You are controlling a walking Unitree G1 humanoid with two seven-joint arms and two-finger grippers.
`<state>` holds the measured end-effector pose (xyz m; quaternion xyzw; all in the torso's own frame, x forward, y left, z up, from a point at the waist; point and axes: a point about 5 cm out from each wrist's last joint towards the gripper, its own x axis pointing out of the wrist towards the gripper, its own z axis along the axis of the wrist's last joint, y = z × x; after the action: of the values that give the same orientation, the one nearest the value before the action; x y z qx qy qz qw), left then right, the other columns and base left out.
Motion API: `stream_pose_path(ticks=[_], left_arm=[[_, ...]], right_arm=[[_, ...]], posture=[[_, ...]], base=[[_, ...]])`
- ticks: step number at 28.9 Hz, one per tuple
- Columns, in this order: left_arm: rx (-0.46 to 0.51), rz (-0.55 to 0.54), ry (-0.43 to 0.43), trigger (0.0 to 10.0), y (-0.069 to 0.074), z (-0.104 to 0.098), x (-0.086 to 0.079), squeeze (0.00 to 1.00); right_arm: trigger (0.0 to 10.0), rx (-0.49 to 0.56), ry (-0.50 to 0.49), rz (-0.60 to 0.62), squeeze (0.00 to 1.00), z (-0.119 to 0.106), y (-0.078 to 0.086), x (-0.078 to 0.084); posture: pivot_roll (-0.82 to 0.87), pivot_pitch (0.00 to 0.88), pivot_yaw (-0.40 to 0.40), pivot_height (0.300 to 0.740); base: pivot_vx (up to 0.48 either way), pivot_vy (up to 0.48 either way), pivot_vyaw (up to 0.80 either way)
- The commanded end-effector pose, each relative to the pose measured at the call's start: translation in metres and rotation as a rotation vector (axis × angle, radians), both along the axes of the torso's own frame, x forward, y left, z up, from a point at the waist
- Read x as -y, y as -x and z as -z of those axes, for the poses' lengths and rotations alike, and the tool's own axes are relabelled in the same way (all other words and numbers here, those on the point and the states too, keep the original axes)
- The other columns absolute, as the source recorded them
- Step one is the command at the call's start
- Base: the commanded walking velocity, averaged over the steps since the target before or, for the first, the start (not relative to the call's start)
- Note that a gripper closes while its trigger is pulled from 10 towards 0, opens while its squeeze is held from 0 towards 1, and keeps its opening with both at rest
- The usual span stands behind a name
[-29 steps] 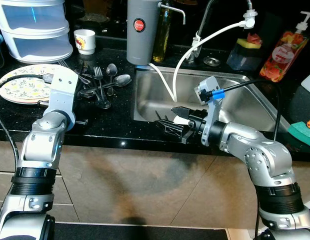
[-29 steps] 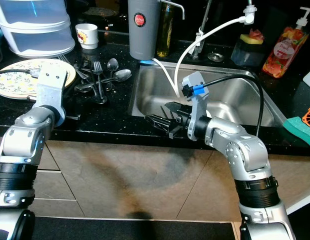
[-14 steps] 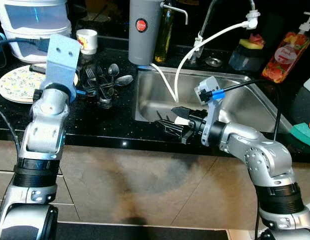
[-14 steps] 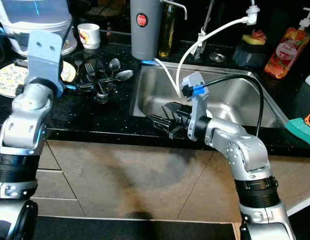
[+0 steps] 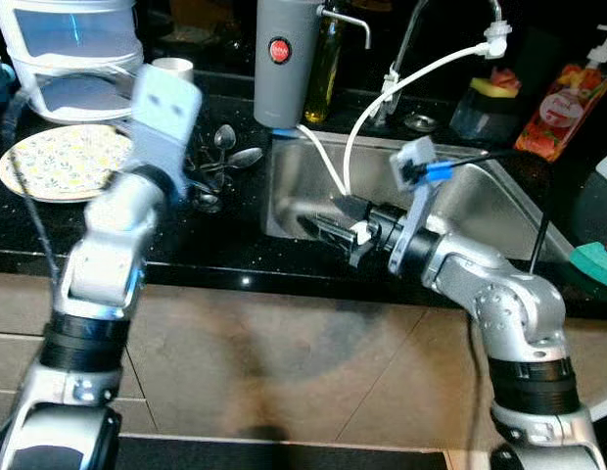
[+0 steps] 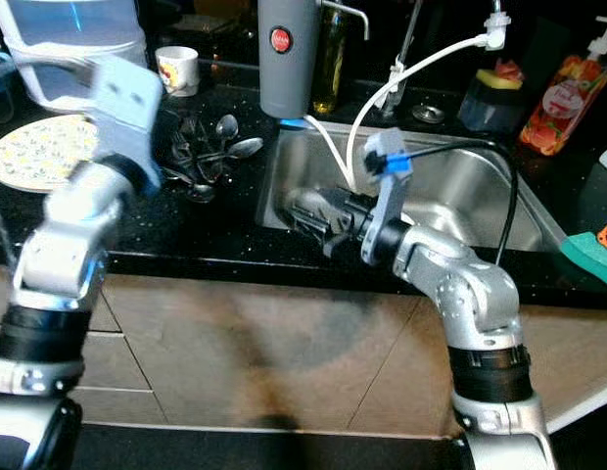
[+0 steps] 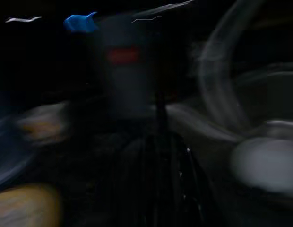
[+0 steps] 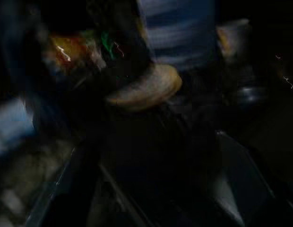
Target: Kitchen organization
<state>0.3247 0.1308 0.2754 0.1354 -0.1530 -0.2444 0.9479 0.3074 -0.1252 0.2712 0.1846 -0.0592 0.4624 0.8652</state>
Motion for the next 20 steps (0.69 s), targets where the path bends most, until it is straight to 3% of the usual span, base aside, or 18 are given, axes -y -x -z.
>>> stream_pose_path(ticks=[1, 2, 6, 11, 18, 20], left_arm=[[-0.009, 0.312, 0.055, 10.0, 0.026, -0.006, 0.021, 0.00], [-0.009, 0.312, 0.055, 10.0, 0.026, -0.006, 0.021, 0.00], [-0.008, 0.498, 0.064, 10.0, 0.046, -0.004, 0.027, 0.00], [0.001, 0.603, 0.110, 10.0, 0.056, -0.010, 0.029, 0.00], [0.004, 0.626, 0.121, 10.0, 0.058, -0.012, 0.031, 0.00], [0.004, 0.530, 0.126, 10.0, 0.047, -0.013, 0.027, 0.00]], right_arm=[[10.0, 0.047, -0.172, -0.066, 0.00, -0.019, 0.010, 0.009], [10.0, 0.047, -0.172, -0.066, 0.00, -0.019, 0.010, 0.009], [10.0, 0.039, -0.284, -0.077, 0.00, -0.024, 0.011, 0.012], [10.0, -0.009, -0.344, -0.095, 0.00, -0.023, 0.011, 0.011], [10.0, -0.043, -0.352, -0.062, 0.00, -0.021, 0.007, 0.011], [10.0, -0.050, -0.343, -0.060, 0.00, -0.020, 0.007, 0.013]], posture=[[0.04, 0.000, -0.083, 0.740], [0.04, 0.000, -0.083, 0.740], [0.03, 0.000, -0.080, 0.740], [0.03, 0.000, -0.080, 0.740], [0.03, 0.000, -0.076, 0.740], [0.03, 0.000, -0.076, 0.740]], base=[[0.000, 0.000, 0.00], [0.000, 0.000, 0.00], [0.000, 0.000, 0.00], [0.000, 0.000, 0.00], [0.000, 0.000, 0.00], [0.000, 0.000, 0.00]])
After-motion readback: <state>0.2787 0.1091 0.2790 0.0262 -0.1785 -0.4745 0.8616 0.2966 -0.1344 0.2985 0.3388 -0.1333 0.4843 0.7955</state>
